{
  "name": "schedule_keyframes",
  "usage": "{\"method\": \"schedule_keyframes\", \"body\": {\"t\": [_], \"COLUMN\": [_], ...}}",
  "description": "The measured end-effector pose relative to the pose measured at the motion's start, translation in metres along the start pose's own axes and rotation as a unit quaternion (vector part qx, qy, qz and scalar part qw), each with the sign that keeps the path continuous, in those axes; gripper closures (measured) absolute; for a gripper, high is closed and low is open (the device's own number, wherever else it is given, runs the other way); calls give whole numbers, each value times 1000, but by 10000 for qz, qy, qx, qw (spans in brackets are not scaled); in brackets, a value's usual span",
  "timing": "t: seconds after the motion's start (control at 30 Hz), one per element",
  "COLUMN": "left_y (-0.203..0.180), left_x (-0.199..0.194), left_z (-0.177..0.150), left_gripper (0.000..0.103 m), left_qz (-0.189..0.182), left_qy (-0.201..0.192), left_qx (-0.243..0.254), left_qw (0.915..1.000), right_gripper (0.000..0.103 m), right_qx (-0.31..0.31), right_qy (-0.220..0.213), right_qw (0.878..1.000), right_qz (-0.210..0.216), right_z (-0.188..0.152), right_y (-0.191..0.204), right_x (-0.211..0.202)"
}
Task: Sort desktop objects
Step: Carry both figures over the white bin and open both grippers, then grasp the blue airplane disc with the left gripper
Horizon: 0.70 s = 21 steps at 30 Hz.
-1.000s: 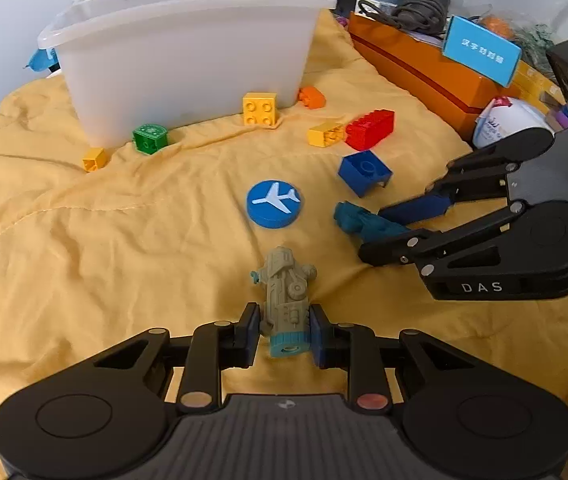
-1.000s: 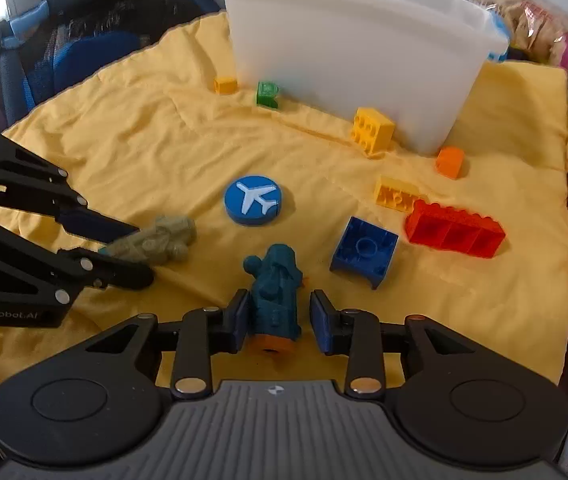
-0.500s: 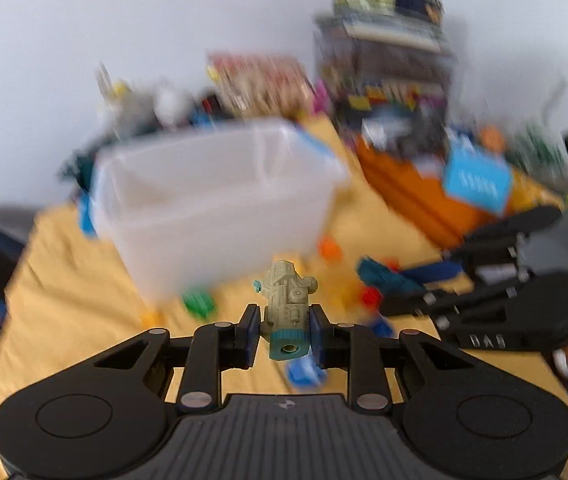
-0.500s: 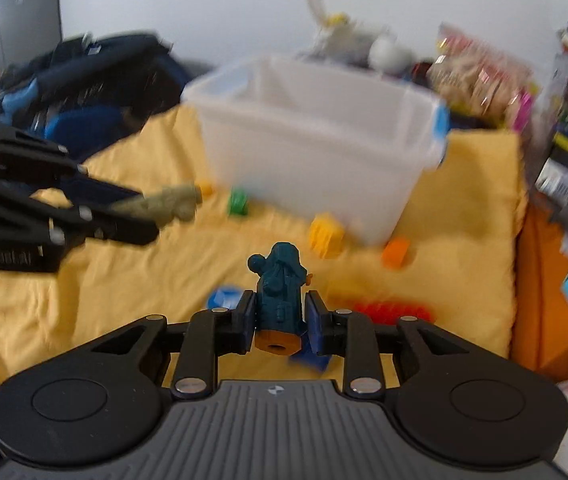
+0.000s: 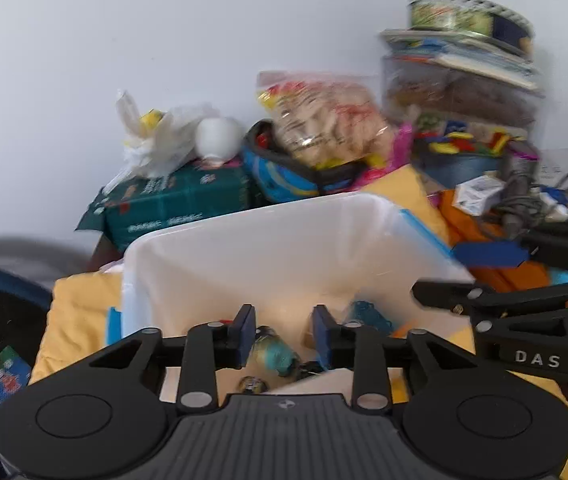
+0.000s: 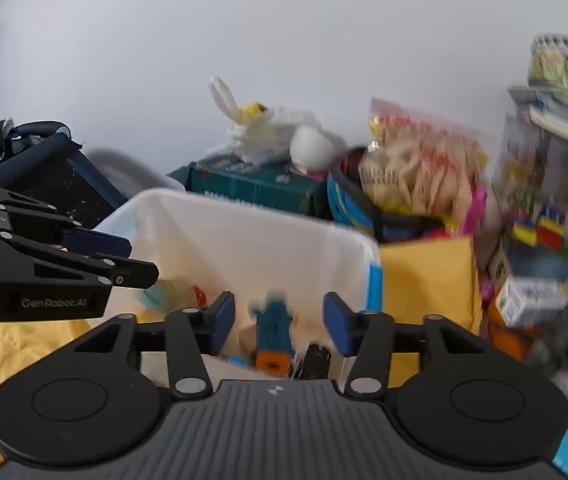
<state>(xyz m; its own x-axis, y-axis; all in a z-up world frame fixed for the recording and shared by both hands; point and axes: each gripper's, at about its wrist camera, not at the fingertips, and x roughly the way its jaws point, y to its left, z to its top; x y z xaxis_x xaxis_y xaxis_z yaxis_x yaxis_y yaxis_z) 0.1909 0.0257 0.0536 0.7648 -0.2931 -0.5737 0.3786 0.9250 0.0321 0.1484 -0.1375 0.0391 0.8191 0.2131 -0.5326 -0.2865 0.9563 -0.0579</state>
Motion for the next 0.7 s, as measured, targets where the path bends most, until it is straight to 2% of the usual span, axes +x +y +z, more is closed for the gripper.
{"method": "schedule_keyframes", "body": {"t": [0.03,0.07,0.2,0.27,0.43,0.53,0.7], "left_y": [-4,-8,-17,-25,-54,-67,-80], "left_x": [-8,-16,-43,-58,-70,-63,-59], "left_z": [-7,-14,-39,-58,-108,-137,-161], "left_gripper": [54,52,51,46,45,45,45], "left_qz": [42,129,-15,-190,-424,-603,-672], "left_qy": [-129,-235,-440,-418,-41,415,717], "left_qx": [86,159,-10,-109,132,82,67], "left_qw": [9999,9995,9990,9989,9990,9973,9951], "right_gripper": [52,52,52,52,53,54,54], "right_qx": [83,105,-23,-156,-269,-110,-325], "right_qy": [-4,23,-77,-87,381,717,1048], "right_qw": [9999,9999,9997,9990,9972,9955,9926], "right_qz": [65,77,224,416,587,609,530], "right_z": [-7,-17,-48,-67,-103,-120,-151], "right_y": [-3,-4,-3,1,13,14,24], "right_x": [-5,-10,-33,-45,-59,-57,-61]}}
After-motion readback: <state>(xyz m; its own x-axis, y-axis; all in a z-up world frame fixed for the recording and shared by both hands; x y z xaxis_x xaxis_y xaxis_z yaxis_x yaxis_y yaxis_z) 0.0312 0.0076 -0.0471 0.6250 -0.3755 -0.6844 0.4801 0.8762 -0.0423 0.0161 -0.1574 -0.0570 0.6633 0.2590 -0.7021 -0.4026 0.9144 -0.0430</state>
